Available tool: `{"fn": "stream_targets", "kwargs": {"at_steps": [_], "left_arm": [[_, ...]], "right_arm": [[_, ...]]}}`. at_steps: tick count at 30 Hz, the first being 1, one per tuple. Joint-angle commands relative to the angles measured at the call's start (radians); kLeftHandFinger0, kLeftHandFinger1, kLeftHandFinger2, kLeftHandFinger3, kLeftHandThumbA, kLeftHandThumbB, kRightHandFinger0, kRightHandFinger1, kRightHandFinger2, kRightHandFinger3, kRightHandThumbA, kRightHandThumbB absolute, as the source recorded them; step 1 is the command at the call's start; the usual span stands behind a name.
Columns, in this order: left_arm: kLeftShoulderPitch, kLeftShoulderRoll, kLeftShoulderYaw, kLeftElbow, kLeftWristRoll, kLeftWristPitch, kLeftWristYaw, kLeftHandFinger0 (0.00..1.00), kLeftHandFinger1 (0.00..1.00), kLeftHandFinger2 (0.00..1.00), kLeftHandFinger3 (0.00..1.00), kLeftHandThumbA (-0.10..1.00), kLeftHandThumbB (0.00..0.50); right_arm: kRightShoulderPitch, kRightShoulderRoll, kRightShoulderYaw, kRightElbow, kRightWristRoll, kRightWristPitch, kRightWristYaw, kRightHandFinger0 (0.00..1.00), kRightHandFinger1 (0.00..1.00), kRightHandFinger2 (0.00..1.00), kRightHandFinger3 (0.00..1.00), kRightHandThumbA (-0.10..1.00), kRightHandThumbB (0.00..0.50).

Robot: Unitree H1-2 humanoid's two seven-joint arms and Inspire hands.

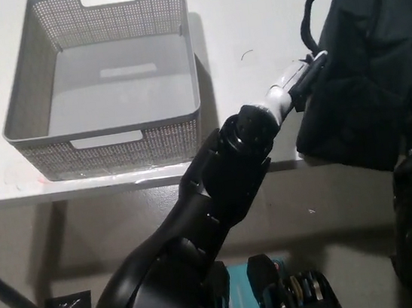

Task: Use both hands to pick up a lunch bag on the right hand side and place it into a container on the left hand side

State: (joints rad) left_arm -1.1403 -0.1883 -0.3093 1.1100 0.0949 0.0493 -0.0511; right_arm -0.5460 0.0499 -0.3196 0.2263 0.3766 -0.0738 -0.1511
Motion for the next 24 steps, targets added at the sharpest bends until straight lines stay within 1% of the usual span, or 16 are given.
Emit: {"fn": "stream_targets", "kwargs": {"at_steps": [1, 5, 6, 9, 10, 11, 12, 13, 15, 18, 20, 21, 23, 24], "left_arm": [[-0.094, -0.086, -0.04, -0.065, 0.041, -0.002, -0.09, 1.0, 1.0, 1.0, 1.0, 1.0, 0.352], [-0.111, -0.084, -0.035, -0.056, 0.029, -0.009, -0.112, 1.0, 1.0, 1.0, 1.0, 1.0, 0.354], [-0.112, -0.085, -0.031, -0.062, 0.025, -0.007, -0.115, 1.0, 1.0, 1.0, 1.0, 1.0, 0.365], [-0.132, -0.086, -0.021, -0.053, 0.018, -0.017, -0.123, 1.0, 1.0, 1.0, 1.0, 1.0, 0.356], [-0.137, -0.086, -0.017, -0.06, 0.015, -0.012, -0.123, 1.0, 1.0, 1.0, 1.0, 1.0, 0.363], [-0.142, -0.085, -0.013, -0.07, 0.011, -0.006, -0.123, 1.0, 1.0, 1.0, 1.0, 1.0, 0.382], [-0.158, -0.079, -0.001, -0.085, 0.001, -0.009, -0.126, 1.0, 1.0, 1.0, 1.0, 1.0, 0.378], [-0.162, -0.076, 0.002, -0.094, 0.0, -0.008, -0.129, 1.0, 1.0, 1.0, 1.0, 1.0, 0.374], [-0.169, -0.069, 0.015, -0.11, -0.008, -0.012, -0.128, 1.0, 1.0, 1.0, 1.0, 1.0, 0.365], [-0.186, -0.052, 0.038, -0.131, -0.015, -0.034, -0.117, 1.0, 1.0, 1.0, 1.0, 1.0, 0.367], [-0.182, -0.038, 0.058, -0.165, -0.02, -0.031, -0.112, 1.0, 1.0, 1.0, 1.0, 1.0, 0.351], [-0.173, -0.016, 0.072, -0.207, -0.021, -0.021, -0.106, 1.0, 1.0, 1.0, 1.0, 1.0, 0.325], [-0.161, 0.009, 0.079, -0.242, -0.015, -0.016, -0.105, 1.0, 1.0, 1.0, 1.0, 1.0, 0.326], [-0.15, 0.028, 0.101, -0.274, -0.032, -0.003, -0.11, 1.0, 1.0, 1.0, 1.0, 1.0, 0.339]], "right_arm": [[-0.062, 0.049, 0.054, -0.06, -0.031, 0.036, -0.026, 1.0, 1.0, 1.0, 1.0, 1.0, 0.139], [-0.075, 0.046, 0.056, -0.07, -0.034, 0.049, -0.056, 1.0, 1.0, 1.0, 1.0, 1.0, 0.143], [-0.076, 0.038, 0.061, -0.072, -0.046, 0.044, -0.056, 1.0, 1.0, 1.0, 1.0, 1.0, 0.142], [-0.086, 0.03, 0.057, -0.089, -0.046, 0.068, -0.077, 1.0, 1.0, 1.0, 1.0, 1.0, 0.139], [-0.092, 0.026, 0.059, -0.092, -0.051, 0.066, -0.078, 1.0, 1.0, 1.0, 1.0, 1.0, 0.128], [-0.1, 0.022, 0.061, -0.097, -0.055, 0.061, -0.078, 1.0, 1.0, 1.0, 1.0, 1.0, 0.159], [-0.124, 0.021, 0.059, -0.113, -0.046, 0.065, -0.084, 1.0, 1.0, 1.0, 1.0, 1.0, 0.137], [-0.131, 0.021, 0.061, -0.122, -0.049, 0.07, -0.09, 1.0, 1.0, 1.0, 1.0, 1.0, 0.138], [-0.147, 0.016, 0.07, -0.134, -0.055, 0.09, -0.092, 1.0, 1.0, 1.0, 1.0, 1.0, 0.163], [-0.19, 0.003, 0.083, -0.133, -0.051, 0.099, -0.074, 1.0, 1.0, 1.0, 1.0, 1.0, 0.159], [-0.216, 0.01, 0.093, -0.133, -0.049, 0.124, -0.082, 1.0, 1.0, 1.0, 1.0, 1.0, 0.17], [-0.246, 0.016, 0.113, -0.11, -0.075, 0.133, -0.089, 1.0, 1.0, 1.0, 1.0, 1.0, 0.172], [-0.272, 0.027, 0.128, -0.082, -0.085, 0.131, -0.088, 1.0, 1.0, 1.0, 1.0, 1.0, 0.183], [-0.296, 0.04, 0.143, -0.066, -0.099, 0.142, -0.098, 1.0, 1.0, 1.0, 1.0, 1.0, 0.187]]}}
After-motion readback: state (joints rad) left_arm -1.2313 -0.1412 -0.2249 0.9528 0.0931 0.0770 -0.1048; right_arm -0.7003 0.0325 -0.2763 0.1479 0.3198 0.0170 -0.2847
